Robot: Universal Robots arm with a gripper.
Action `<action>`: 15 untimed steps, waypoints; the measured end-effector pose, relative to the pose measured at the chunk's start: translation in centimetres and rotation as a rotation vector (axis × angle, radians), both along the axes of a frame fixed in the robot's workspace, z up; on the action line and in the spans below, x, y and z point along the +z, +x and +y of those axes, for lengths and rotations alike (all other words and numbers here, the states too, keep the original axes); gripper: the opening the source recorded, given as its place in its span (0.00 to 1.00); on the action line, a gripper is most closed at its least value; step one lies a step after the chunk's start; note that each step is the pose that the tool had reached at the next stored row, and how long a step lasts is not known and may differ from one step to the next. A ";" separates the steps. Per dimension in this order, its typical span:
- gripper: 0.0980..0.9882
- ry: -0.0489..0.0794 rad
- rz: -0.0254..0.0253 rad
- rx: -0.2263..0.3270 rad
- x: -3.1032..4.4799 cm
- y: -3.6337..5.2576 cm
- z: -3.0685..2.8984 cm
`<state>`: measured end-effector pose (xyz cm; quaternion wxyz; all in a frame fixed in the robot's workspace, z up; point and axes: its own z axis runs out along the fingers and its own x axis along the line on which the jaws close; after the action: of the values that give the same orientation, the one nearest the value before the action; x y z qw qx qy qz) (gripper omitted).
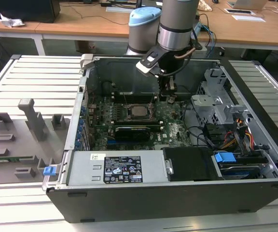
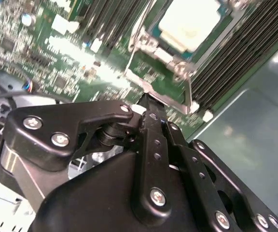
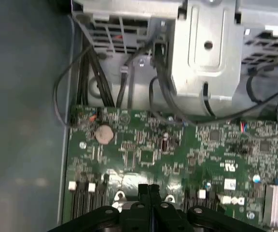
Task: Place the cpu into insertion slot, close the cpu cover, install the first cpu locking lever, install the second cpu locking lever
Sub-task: 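Close the cpu cover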
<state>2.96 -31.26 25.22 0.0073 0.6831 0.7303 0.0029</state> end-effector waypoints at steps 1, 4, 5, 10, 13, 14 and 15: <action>0.01 0.000 0.0001 0.000 -0.01 -0.35 0.00; 0.01 0.000 -0.0001 0.000 -0.09 -1.13 0.01; 0.01 0.000 0.0000 0.000 -0.13 -1.30 0.02; 0.01 0.000 0.0000 0.000 -0.73 -2.61 0.12; 0.01 0.000 0.0000 0.000 -0.95 -3.19 0.12; 0.01 0.000 -0.0001 0.000 -1.03 -3.35 0.12; 0.01 0.000 -0.0001 0.000 -1.09 -3.61 0.12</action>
<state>-0.65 -31.14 24.13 0.0073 0.6831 0.7303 0.0029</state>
